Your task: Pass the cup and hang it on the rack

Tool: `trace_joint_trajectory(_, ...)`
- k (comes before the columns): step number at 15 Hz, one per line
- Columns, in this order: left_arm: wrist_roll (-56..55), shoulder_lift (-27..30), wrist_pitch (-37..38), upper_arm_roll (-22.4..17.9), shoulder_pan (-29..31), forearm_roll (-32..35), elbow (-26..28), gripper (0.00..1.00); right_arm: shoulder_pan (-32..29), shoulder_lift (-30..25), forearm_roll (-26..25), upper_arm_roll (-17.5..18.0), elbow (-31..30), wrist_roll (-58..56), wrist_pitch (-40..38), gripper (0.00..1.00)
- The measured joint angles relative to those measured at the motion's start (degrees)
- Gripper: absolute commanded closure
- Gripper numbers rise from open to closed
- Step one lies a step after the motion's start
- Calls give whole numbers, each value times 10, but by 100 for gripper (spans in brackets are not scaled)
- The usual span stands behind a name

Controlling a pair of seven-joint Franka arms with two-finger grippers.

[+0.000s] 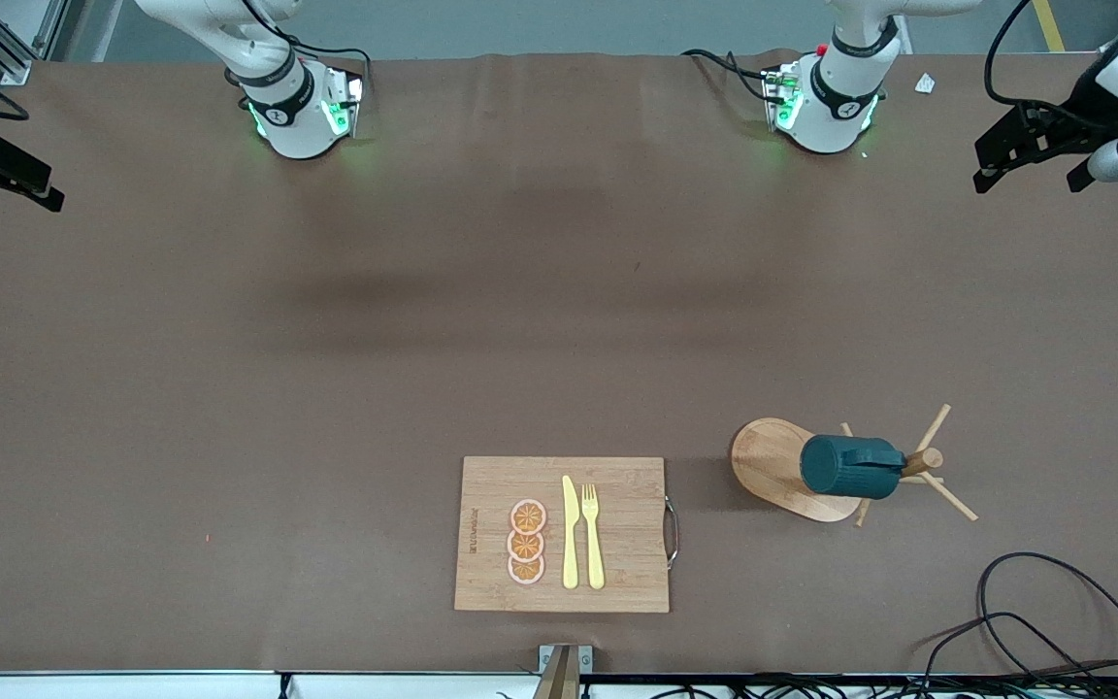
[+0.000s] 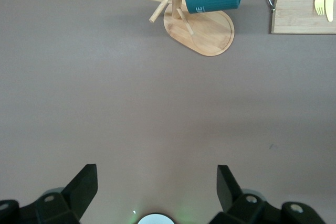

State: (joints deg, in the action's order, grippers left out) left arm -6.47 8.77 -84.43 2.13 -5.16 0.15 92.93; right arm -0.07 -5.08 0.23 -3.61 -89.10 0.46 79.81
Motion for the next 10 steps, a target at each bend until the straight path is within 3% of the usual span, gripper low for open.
trace_joint_trajectory(10, 0, -2, 4, 0, -1, 0, -6, 0, 0, 0, 0, 0, 0, 0, 0, 0)
